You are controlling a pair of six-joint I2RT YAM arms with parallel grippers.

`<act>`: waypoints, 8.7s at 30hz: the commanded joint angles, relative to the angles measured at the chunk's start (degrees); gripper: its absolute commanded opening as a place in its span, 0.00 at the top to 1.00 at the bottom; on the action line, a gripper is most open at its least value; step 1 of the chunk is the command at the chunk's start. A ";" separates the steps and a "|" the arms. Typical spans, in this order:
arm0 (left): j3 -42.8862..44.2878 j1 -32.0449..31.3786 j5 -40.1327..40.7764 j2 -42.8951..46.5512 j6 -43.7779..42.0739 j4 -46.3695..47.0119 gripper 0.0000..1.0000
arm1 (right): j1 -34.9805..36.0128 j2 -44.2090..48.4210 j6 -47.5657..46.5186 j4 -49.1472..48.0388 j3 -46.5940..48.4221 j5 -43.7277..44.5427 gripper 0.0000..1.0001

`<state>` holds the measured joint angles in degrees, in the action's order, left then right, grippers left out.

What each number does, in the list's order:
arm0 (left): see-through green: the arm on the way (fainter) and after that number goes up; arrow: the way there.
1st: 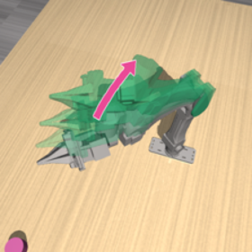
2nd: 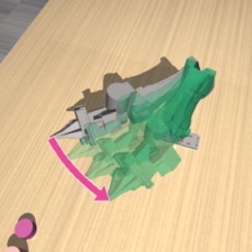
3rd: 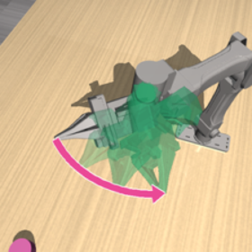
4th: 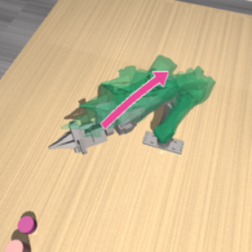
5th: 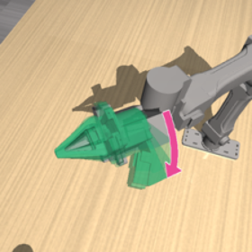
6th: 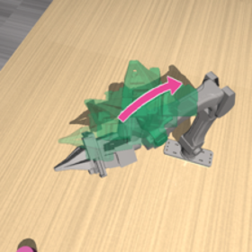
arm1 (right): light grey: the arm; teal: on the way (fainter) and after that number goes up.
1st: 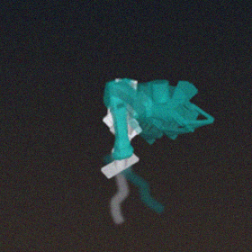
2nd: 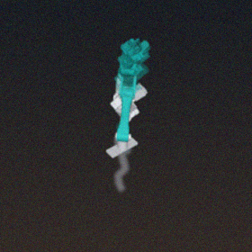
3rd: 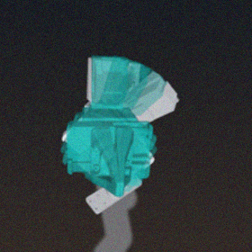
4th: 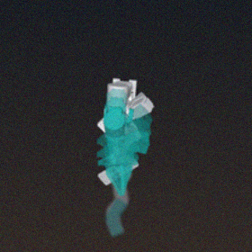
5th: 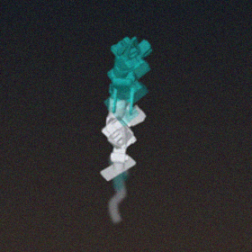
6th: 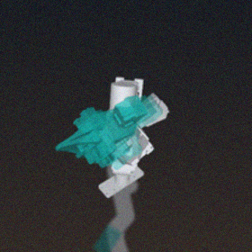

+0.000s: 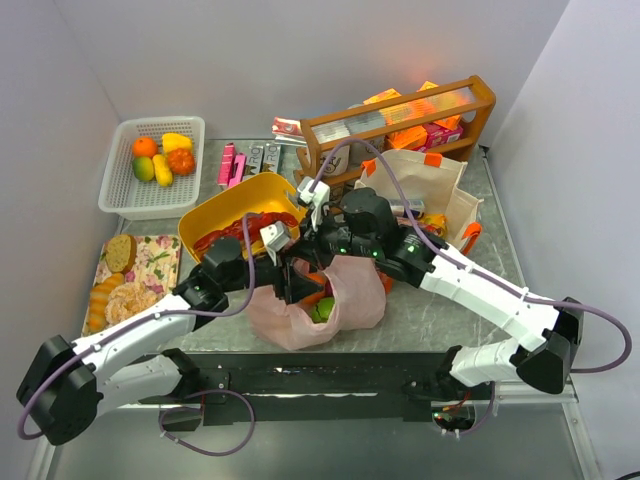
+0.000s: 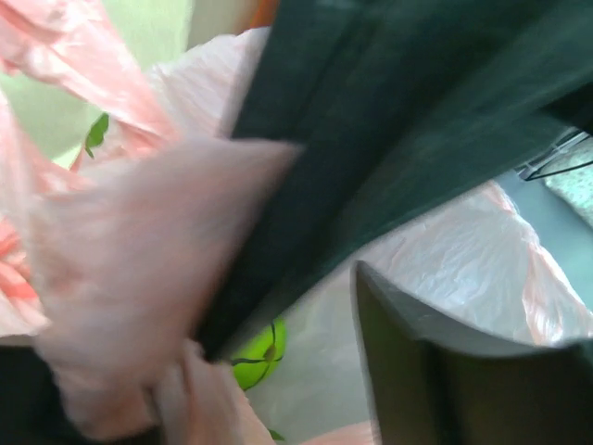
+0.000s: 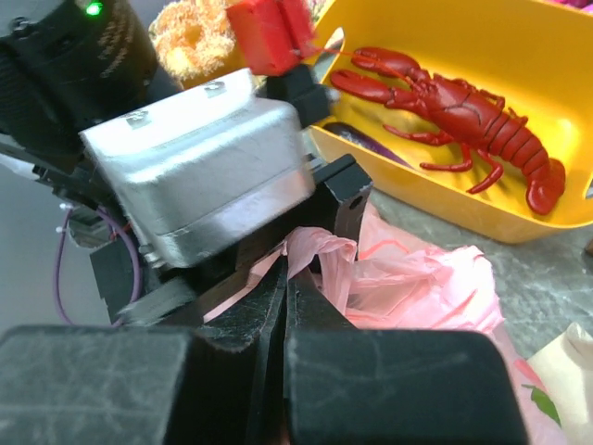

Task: Place the mixed food into the grocery bags and tie them

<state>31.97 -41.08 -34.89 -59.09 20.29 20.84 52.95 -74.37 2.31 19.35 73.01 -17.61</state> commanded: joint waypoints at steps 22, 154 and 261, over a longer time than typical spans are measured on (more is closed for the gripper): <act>-9.64 -0.23 -0.44 2.49 16.97 28.28 0.05 | 1.98 0.54 5.34 -19.09 -8.85 4.86 1.00; 2.40 -1.64 10.54 12.34 6.51 0.69 0.01 | -13.93 0.98 17.73 -6.70 -7.53 -8.94 1.00; 15.58 -4.89 23.90 12.07 7.92 -23.74 0.99 | -2.78 18.21 15.89 -3.89 -11.75 3.09 1.00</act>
<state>45.41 -45.65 -13.72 -44.25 29.91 -6.26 45.95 -56.64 19.03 17.26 62.26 -17.78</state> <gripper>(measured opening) 0.024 0.016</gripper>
